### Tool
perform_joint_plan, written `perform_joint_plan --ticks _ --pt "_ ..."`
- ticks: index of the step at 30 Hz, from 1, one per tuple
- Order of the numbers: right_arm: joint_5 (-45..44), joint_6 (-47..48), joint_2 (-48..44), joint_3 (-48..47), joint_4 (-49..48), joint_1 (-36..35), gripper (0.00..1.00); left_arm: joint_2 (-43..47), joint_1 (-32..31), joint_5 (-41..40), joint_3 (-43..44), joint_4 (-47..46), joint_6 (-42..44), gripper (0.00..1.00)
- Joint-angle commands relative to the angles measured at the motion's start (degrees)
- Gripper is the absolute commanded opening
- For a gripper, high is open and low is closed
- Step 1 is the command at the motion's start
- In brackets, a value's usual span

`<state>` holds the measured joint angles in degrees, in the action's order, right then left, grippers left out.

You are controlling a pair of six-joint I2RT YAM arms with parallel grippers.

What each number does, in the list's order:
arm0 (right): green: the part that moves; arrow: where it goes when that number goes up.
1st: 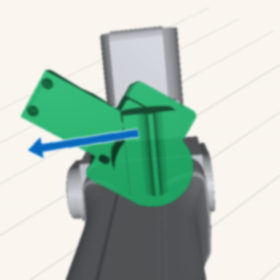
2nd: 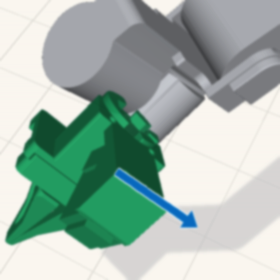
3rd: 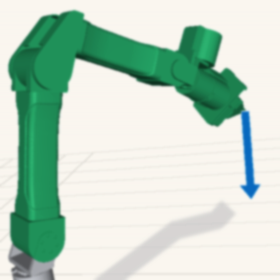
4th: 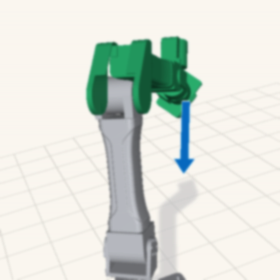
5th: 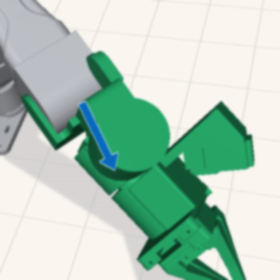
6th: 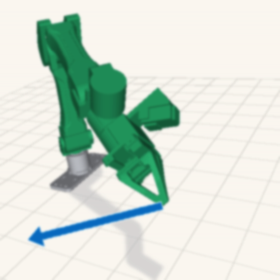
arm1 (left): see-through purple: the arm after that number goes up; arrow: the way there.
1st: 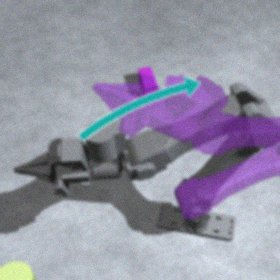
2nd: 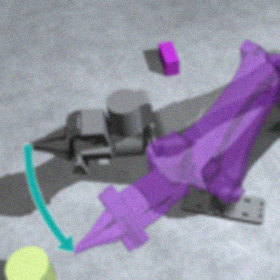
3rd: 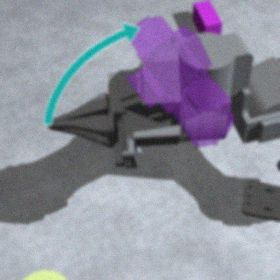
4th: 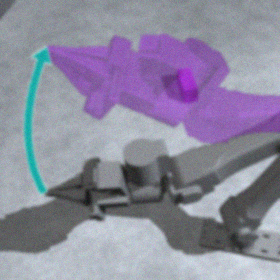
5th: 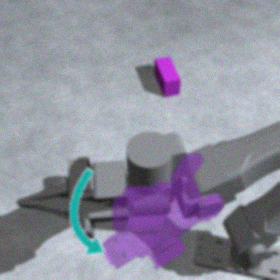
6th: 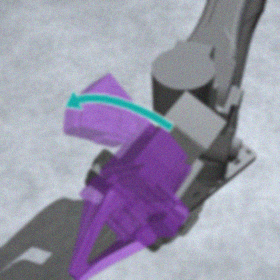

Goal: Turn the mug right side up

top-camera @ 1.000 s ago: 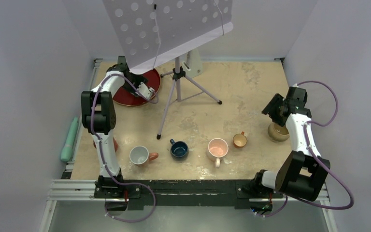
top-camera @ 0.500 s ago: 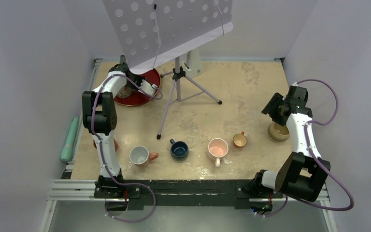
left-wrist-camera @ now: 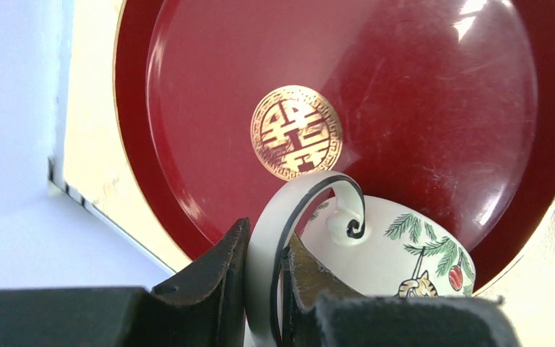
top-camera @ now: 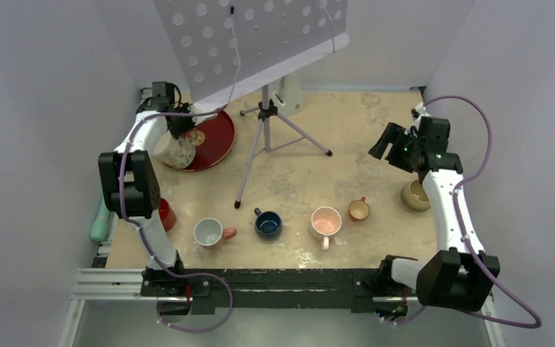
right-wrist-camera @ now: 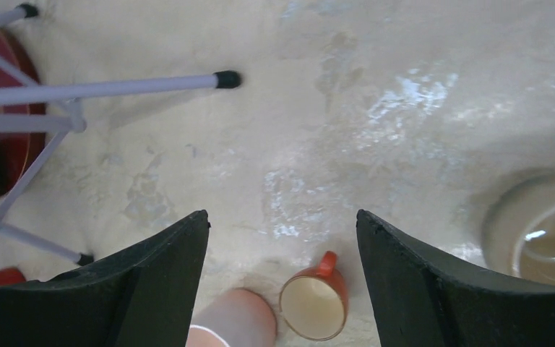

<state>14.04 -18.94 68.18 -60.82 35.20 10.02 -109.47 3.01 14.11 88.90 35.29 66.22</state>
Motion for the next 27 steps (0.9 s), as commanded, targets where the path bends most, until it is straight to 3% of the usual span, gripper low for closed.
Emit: perform_joint_plan --ticks 1,10,15,20,27 --pt "2.35 0.85 0.02 -3.12 -1.11 -6.47 0.81 3.5 2.42 0.25 1.65 -2.83 -15.32 0.0" --pt "4.66 -2.57 1.73 -2.21 -6.02 -17.14 0.88 4.34 5.49 7.68 1.92 -1.84 -35.16 0.0" --pt "7.46 -5.15 1.63 -1.04 -9.88 -22.5 0.9 1.91 7.41 6.54 1.62 -1.62 -45.59 0.0" --pt "8.01 -7.66 3.63 -3.54 -13.38 -29.89 0.93 1.79 11.23 15.29 1.71 -0.85 -57.32 0.0" --pt "7.66 -11.79 11.41 -9.48 -21.46 -43.21 0.99 4.56 12.95 18.44 -1.16 0.23 -60.04 0.0"
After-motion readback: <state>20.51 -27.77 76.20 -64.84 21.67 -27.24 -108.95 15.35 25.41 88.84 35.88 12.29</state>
